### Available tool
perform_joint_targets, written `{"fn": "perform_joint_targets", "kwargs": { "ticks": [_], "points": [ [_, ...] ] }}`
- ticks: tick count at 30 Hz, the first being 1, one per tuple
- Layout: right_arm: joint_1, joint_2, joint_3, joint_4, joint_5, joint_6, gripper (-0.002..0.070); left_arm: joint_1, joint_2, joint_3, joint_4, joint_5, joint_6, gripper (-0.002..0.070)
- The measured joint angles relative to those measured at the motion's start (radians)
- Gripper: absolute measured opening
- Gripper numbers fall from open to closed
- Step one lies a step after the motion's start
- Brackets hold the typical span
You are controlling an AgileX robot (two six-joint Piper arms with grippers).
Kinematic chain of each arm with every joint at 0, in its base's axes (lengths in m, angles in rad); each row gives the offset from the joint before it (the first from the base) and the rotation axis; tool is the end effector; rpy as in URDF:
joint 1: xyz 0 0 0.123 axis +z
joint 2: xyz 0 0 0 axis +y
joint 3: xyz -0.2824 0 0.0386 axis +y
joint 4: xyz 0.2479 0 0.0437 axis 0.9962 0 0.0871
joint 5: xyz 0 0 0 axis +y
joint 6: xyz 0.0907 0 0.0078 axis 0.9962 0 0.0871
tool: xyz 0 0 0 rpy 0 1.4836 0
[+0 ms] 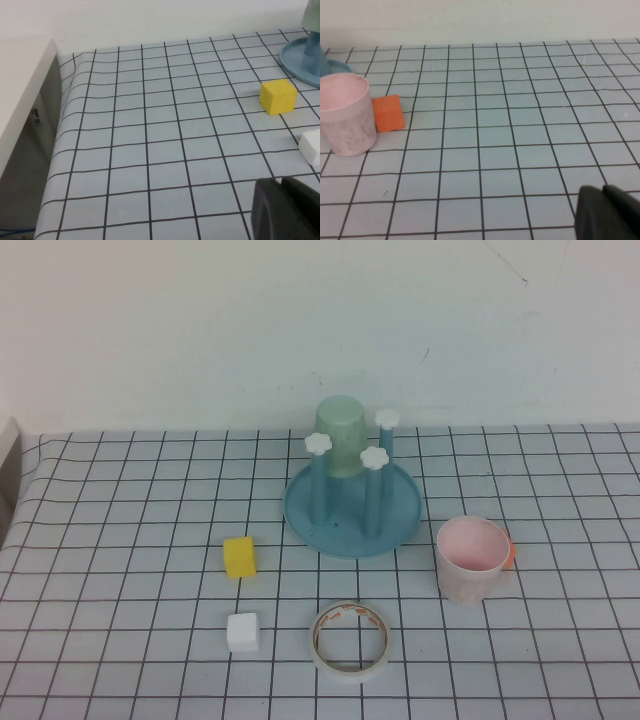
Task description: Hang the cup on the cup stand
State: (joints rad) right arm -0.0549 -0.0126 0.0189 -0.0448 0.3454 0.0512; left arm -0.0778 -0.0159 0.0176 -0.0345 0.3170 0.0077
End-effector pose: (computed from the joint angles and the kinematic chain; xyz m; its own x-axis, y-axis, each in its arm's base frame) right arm 0.0530 -0.0043 0.1763 -0.2601 0.0233 -0.9653 0.0718 0.9974 0.0048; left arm 0.0533 -0.0051 0.1794 -0.2307 -0.0072 -0.9730 0.0824 0.9962 -0.0269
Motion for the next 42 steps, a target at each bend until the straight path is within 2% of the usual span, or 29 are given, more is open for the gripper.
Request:
{"fn": "perform_joint_targets", "kwargs": {
  "ticks": [12, 16, 20, 26, 30, 35, 42],
  "points": [
    [0.0, 0.0, 0.0, 0.0, 0.0, 0.0, -0.0001, 0.0, 0.0, 0.0, 0.0, -0.002, 0.0, -0.0002],
    [0.0, 0.0, 0.0, 0.0, -0.017, 0.0, -0.0001, 0.0, 0.0, 0.002, 0.0, -0.059, 0.0, -0.0002],
    [0.0, 0.0, 0.01, 0.0, -0.17, 0.0, -0.0001, 0.0, 0.0, 0.002, -0.002, -0.257, 0.002, -0.0002],
    [0.0, 0.0, 0.01, 0.0, -0.582, 0.0, -0.0001, 0.0, 0.0, 0.002, 0.002, -0.673, 0.02, -0.0003],
    [0.0, 0.0, 0.01, 0.0, -0.696, 0.0, -0.0001, 0.0, 0.0, 0.002, 0.005, -0.869, 0.03, -0.0002],
    [0.0, 0.0, 0.01, 0.0, -0.711, 0.0, -0.0001, 0.0, 0.0, 0.002, 0.005, -0.975, 0.039, -0.0002],
    [0.0, 0.0, 0.01, 0.007, -0.747, -0.004, -0.0001, 0.0, 0.0, 0.002, 0.007, -0.979, 0.066, -0.0002]
  ]
}}
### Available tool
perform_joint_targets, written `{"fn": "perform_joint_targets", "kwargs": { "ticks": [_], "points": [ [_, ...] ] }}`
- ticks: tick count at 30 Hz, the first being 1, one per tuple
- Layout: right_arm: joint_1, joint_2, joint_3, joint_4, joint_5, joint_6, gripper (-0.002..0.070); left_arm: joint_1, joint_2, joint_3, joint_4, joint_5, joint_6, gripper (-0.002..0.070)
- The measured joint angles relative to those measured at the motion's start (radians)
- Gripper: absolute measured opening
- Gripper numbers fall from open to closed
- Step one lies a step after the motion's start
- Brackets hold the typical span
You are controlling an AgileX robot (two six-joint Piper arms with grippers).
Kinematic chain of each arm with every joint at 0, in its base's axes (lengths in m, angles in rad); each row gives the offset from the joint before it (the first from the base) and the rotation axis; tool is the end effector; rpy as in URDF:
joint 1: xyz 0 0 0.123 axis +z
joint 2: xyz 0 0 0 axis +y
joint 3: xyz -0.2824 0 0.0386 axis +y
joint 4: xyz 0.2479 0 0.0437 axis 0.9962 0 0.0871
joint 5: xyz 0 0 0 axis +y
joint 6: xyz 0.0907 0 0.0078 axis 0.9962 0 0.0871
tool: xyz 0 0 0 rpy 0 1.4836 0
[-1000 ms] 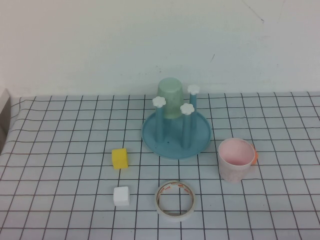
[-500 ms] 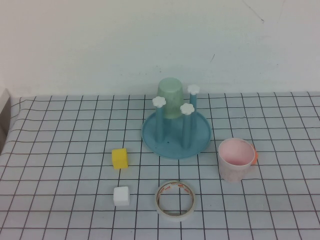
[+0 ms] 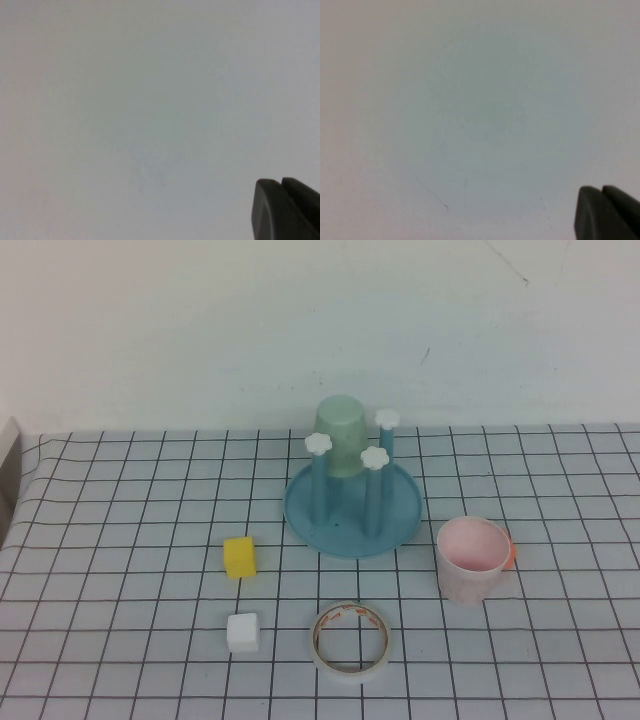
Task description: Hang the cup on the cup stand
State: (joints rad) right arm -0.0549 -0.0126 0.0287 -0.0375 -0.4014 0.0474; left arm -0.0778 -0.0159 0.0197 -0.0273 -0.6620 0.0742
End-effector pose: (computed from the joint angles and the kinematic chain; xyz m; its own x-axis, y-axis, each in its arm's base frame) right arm 0.0468 -0.0012 0.2390 0.4547 -0.0121 -0.8906 0.0360 0.9993 0.0048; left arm 0.0321 -0.0010 0.2615 0.6786 -0.0001 -0.7345 0.0297 0.9992 0.0273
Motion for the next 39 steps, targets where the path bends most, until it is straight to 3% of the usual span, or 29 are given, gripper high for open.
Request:
{"fn": "perform_joint_targets", "kwargs": {
  "ticks": [4, 10, 18, 27, 32, 39],
  "points": [
    [0.0, 0.0, -0.002, 0.001, -0.076, -0.021, -0.0001, 0.0, 0.0, -0.026, 0.036, 0.026, 0.0, -0.0002],
    [0.0, 0.024, -0.188, 0.005, -0.009, -0.099, -0.0001, 0.0, 0.059, -0.328, 0.065, 0.364, 0.036, -0.0002],
    [0.0, 0.27, -0.564, 0.038, 0.513, -0.11, -0.0001, 0.0, 0.276, -0.593, 0.067, 0.534, 0.11, -0.0002],
    [0.0, 0.614, -0.614, 0.045, 0.89, -0.115, -0.0001, 0.0, 0.531, -0.6, -0.078, 0.956, 0.102, -0.0002],
    [0.0, 0.835, -0.614, 0.047, 0.98, -0.132, -0.0001, 0.0, 0.657, -0.6, -0.149, 1.175, 0.102, -0.0002],
    [0.0, 1.126, -0.616, 0.099, 1.008, -0.136, -0.0001, 0.0, 0.797, -0.6, -0.298, 1.292, 0.102, -0.0002]
  ]
}}
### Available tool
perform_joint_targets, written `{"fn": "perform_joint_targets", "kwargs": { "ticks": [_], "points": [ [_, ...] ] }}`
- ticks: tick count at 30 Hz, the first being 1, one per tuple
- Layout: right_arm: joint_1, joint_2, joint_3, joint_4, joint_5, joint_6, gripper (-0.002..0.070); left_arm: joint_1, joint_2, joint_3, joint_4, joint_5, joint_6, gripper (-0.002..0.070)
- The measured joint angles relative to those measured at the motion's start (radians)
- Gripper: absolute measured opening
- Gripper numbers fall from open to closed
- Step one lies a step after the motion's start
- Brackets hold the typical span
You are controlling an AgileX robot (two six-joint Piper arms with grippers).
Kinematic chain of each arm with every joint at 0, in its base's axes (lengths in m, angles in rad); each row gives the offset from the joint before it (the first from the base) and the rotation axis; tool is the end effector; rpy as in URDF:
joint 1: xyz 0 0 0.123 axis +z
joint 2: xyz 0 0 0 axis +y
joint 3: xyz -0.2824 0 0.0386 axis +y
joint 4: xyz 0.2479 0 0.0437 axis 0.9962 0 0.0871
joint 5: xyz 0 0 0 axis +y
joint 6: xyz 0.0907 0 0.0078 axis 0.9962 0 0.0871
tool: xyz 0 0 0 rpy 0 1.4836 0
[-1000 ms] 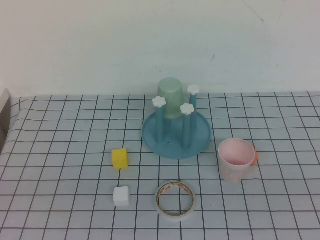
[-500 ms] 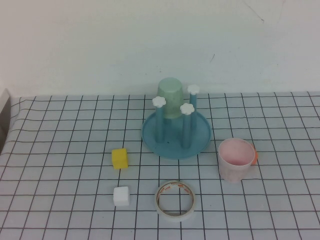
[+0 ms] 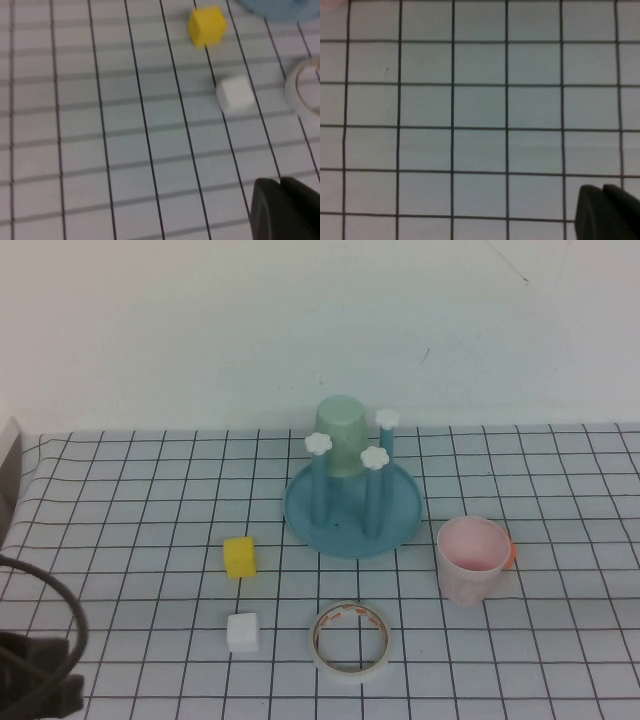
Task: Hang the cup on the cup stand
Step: Pick up the cup from the table
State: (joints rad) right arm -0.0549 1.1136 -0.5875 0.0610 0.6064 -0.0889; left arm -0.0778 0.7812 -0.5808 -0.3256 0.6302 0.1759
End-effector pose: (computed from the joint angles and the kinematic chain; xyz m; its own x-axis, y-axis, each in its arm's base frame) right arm 0.1918 -0.0074 0.2280 -0.8641 0.0087 -0.5032 0.0039 0.9999 0.0106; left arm 0.1438 -0.0285 0.2838 -0.6728 -0.0365 -0.7389 0.1578 0.9687 -0.1915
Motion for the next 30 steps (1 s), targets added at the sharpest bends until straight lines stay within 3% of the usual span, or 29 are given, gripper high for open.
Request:
{"fn": "perform_joint_targets", "kwargs": {
  "ticks": [8, 15, 23, 27, 30],
  "points": [
    [0.046, 0.198, -0.087, 0.195, -0.009, -0.187, -0.0001, 0.0, 0.141, 0.0, -0.018, 0.078, 0.013, -0.0003],
    [0.232, 0.252, -0.224, 0.196, -0.095, -0.211, -0.0001, 0.0, 0.168, 0.0, -0.048, 0.067, 0.014, -0.0003],
    [0.362, 0.406, -0.448, 0.125, -0.073, -0.227, 0.0004, 0.0, 0.168, 0.0, -0.082, 0.047, 0.015, -0.0003],
    [0.367, 0.502, -0.578, 0.108, -0.033, -0.21, 0.0057, 0.0, 0.168, 0.0, -0.089, 0.04, 0.018, -0.0003],
    [0.368, 0.579, -0.665, 0.104, -0.002, -0.2, 0.0143, 0.0, 0.168, 0.0, -0.093, 0.04, 0.02, -0.0003]
  ]
}}
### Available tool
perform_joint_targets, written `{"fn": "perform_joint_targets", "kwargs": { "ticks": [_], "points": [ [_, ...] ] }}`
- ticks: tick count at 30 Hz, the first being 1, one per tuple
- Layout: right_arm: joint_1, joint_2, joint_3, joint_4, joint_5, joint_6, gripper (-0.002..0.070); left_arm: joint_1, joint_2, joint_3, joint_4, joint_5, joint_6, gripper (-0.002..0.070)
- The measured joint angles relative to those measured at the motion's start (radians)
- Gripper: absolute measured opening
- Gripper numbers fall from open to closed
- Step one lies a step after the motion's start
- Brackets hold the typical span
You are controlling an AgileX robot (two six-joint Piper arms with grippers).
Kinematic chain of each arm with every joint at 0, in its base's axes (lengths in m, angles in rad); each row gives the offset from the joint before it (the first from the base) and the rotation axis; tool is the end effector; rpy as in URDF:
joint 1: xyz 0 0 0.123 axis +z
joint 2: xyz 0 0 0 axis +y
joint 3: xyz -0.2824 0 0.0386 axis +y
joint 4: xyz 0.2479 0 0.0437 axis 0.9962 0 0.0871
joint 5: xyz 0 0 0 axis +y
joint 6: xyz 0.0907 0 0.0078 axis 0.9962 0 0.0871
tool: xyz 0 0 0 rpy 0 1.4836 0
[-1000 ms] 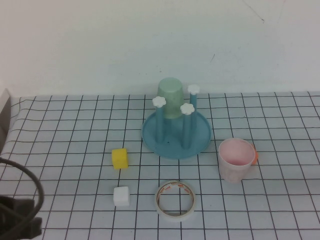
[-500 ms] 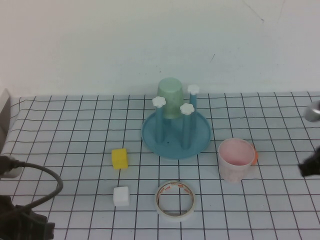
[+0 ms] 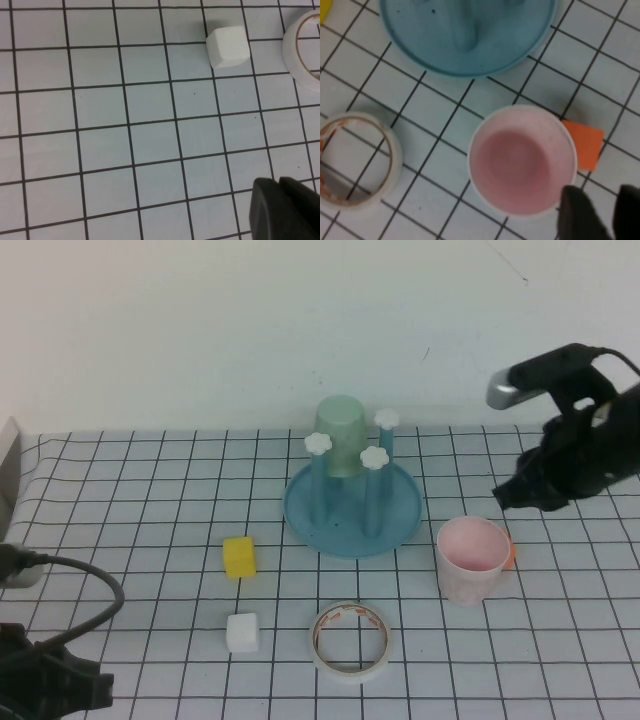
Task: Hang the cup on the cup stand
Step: Pick up the cup from the table
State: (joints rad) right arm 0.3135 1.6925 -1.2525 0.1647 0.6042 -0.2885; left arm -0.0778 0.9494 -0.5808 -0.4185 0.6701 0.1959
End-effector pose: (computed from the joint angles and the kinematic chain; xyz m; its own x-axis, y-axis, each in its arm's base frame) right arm 0.3475 0.1216 0.2587 -0.7106 -0.3895 -0.5859 -0.4720 0.8815 -0.0134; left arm 0.1658 -0.0360 0.2570 -0.8103 -0.0718 -0.5816 0.1185 0.9519 -0.2826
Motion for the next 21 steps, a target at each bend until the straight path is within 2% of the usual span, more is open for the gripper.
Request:
{"fn": "perform_joint_targets", "kwargs": {
  "ticks": [4, 7, 14, 21],
  "points": [
    [0.0, 0.103, -0.088, -0.001, 0.023, 0.032, 0.0289, 0.0, 0.0, 0.0, -0.008, 0.0, 0.002, -0.0003],
    [0.0, 0.168, -0.121, -0.005, 0.025, 0.039, 0.0346, 0.0, 0.0, 0.0, -0.014, -0.002, 0.002, -0.0003],
    [0.0, 0.281, -0.13, -0.029, 0.025, 0.04, 0.0369, 0.0, 0.0, 0.0, -0.017, -0.003, 0.005, -0.0003],
    [0.0, 0.33, -0.137, -0.033, 0.025, 0.04, 0.0348, 0.0, 0.0, 0.0, -0.024, -0.006, 0.005, -0.0003]
  ]
}}
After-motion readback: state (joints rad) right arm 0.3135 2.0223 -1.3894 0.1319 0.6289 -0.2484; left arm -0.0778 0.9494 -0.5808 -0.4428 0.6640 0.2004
